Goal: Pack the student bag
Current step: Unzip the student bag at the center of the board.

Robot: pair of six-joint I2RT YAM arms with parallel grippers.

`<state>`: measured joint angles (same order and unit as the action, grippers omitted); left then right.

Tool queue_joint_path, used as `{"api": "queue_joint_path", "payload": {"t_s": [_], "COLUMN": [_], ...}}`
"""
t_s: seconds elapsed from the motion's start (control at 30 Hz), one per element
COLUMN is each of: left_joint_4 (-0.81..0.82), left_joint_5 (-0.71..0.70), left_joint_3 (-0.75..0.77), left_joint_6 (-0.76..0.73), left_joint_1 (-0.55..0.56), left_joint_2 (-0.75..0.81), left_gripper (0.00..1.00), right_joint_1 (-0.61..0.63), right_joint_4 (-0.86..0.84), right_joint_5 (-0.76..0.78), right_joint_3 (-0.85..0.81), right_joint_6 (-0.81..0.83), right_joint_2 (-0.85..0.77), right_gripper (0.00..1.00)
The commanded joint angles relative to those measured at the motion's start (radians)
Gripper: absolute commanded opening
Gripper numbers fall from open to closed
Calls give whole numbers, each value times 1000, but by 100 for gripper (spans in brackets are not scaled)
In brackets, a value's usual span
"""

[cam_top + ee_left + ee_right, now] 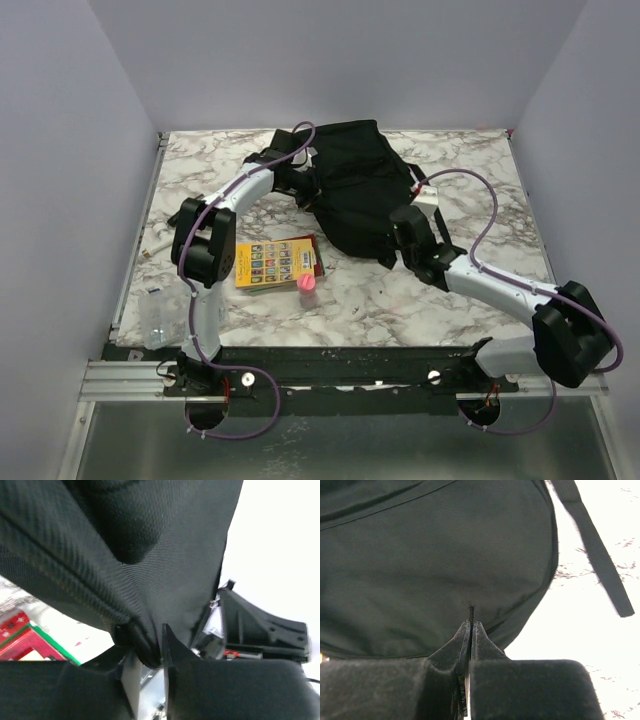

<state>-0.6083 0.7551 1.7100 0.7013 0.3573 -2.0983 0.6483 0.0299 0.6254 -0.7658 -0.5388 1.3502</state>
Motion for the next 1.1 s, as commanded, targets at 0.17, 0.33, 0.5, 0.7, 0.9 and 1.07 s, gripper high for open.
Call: {"api": "queue_joint_path", "payload": {"t_s": [0.17, 0.33, 0.5, 0.7, 0.9, 1.07], "left_joint_4": [65, 212, 380, 241, -42, -79], "left_joint_5": [51, 62, 87, 83, -126, -111], "left_joint_3": [-77, -276, -385, -249, -111, -64], "left_joint_6": [43, 206, 321, 202, -93, -155], "left_joint_1": [24, 50, 81, 79, 31, 12], "left_joint_2": [81, 192, 219, 116, 109, 86], "left_gripper": [76, 80, 72, 21, 0, 0], "right_joint_1": [-9, -8, -7, -7, -178, -430], "right_joint_4": [-124, -137, -117, -127, -62, -113], "right_joint_5": [-175, -185, -207, -188, -228, -370], "right_joint_3": [25, 36, 34, 72, 83, 90], "right_joint_6": [-2, -1, 3, 11, -59, -70], "right_joint_2": [-87, -124, -132, -140, -165, -119], "right_gripper": [1, 1, 1, 1, 1, 1]}}
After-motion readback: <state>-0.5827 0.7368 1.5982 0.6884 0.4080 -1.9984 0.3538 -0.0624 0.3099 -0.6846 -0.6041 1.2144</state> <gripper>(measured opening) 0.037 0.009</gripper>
